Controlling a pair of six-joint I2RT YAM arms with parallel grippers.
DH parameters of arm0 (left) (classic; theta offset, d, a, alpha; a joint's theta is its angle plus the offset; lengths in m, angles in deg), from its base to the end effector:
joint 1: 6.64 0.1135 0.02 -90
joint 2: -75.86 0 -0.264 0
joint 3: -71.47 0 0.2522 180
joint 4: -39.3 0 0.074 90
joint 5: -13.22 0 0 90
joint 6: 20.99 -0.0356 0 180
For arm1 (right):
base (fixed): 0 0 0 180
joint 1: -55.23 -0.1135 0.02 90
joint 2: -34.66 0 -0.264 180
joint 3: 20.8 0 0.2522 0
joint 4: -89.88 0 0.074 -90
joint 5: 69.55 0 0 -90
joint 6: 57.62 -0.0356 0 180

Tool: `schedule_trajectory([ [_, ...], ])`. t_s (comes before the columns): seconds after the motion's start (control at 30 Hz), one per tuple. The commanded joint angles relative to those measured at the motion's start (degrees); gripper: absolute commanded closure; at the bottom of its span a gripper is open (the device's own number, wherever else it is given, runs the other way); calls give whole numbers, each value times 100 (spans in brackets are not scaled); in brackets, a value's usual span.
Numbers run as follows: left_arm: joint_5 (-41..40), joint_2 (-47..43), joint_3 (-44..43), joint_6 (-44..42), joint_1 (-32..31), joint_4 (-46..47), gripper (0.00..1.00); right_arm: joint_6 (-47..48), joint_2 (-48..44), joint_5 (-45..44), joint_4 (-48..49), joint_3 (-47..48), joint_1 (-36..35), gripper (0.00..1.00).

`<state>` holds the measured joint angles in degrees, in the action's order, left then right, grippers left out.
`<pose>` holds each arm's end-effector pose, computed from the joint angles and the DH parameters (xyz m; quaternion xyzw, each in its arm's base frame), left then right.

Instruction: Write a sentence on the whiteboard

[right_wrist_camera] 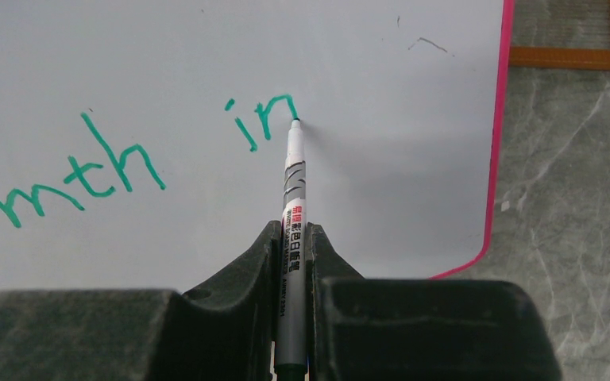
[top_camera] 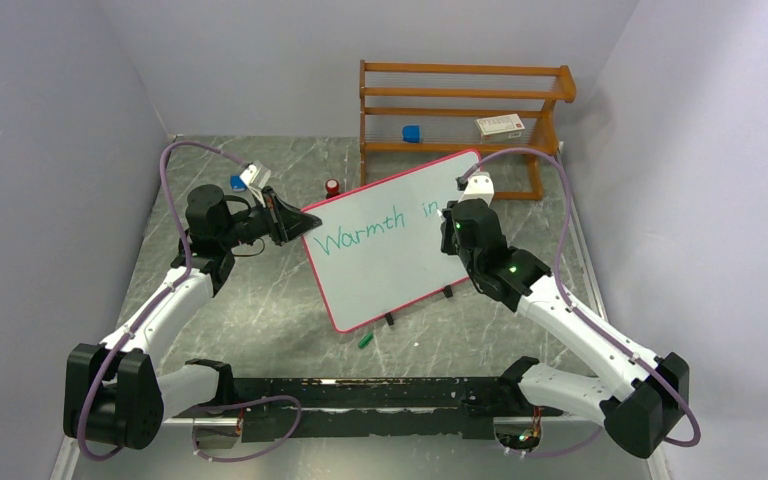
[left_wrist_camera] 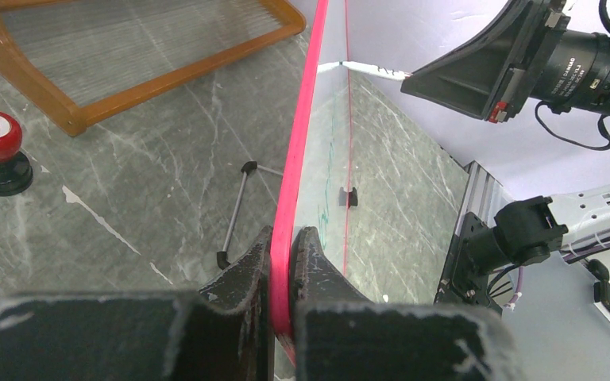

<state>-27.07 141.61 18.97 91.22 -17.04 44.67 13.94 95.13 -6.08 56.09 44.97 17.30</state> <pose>0.2441 -0.0724 0.2831 0.2042 0.7090 -0.4715 0.4831 0.1944 0.1313 0.3160 -0.0259 0.8442 0.0613 0.5318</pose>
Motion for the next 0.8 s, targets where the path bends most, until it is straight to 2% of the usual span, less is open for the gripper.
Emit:
schedule_trajectory([
  [0.0,-603,240,196,-1184,-101,-828,95,-103,-69,68,-202,-133,49,100],
  [0.33,-611,214,200,-1170,-94,-816,95,-34,-327,-81,-149,-150,48,100],
  [0.6,-565,149,242,-1048,-94,-667,95,6,-725,215,-184,-170,31,100],
  [0.77,-498,106,271,-924,-94,-573,89,-65,-905,418,-214,-243,-23,100],
])
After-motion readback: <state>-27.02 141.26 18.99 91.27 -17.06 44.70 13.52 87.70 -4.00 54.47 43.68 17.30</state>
